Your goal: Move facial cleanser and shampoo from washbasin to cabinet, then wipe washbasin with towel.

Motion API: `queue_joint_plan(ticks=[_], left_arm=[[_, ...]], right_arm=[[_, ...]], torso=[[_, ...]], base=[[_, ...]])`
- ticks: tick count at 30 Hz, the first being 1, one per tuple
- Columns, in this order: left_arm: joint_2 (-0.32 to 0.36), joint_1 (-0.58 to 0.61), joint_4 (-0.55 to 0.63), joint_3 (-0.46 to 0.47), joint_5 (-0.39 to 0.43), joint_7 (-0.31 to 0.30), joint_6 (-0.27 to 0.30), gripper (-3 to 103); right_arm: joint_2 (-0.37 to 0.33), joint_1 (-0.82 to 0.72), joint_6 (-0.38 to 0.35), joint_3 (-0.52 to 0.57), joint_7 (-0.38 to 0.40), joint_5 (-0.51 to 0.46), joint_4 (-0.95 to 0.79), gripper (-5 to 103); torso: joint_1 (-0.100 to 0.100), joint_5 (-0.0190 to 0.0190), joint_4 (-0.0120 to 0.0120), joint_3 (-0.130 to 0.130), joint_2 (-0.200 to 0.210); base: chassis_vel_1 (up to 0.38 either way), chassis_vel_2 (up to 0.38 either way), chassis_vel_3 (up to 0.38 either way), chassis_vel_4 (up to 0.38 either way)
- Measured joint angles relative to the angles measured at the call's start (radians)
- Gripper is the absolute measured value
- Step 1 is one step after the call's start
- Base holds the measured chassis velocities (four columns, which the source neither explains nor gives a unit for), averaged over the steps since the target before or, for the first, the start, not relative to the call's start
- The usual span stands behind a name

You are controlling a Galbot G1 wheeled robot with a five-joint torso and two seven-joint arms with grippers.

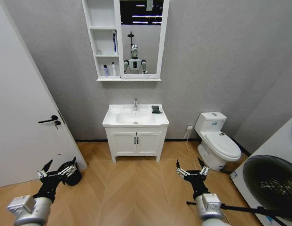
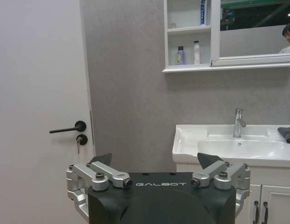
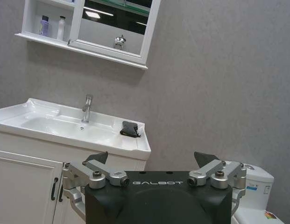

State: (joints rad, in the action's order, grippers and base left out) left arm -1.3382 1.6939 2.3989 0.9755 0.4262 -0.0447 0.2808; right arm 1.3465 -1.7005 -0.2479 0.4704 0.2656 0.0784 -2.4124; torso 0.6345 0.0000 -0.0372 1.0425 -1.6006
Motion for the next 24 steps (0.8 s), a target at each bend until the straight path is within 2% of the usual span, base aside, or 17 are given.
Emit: queue_joint_plan(ticks=[24], left_arm=[[0.0,0.0,0.0,0.0,0.0,0.0,0.0,100]], right_arm=[[0.0,0.0,-0.001,0.0,0.001,0.0,0.0,100]], torso=[[0.0,0.0,0.0003,0.0,0.0]], base=[[0.0,0.0,0.0,0.0]])
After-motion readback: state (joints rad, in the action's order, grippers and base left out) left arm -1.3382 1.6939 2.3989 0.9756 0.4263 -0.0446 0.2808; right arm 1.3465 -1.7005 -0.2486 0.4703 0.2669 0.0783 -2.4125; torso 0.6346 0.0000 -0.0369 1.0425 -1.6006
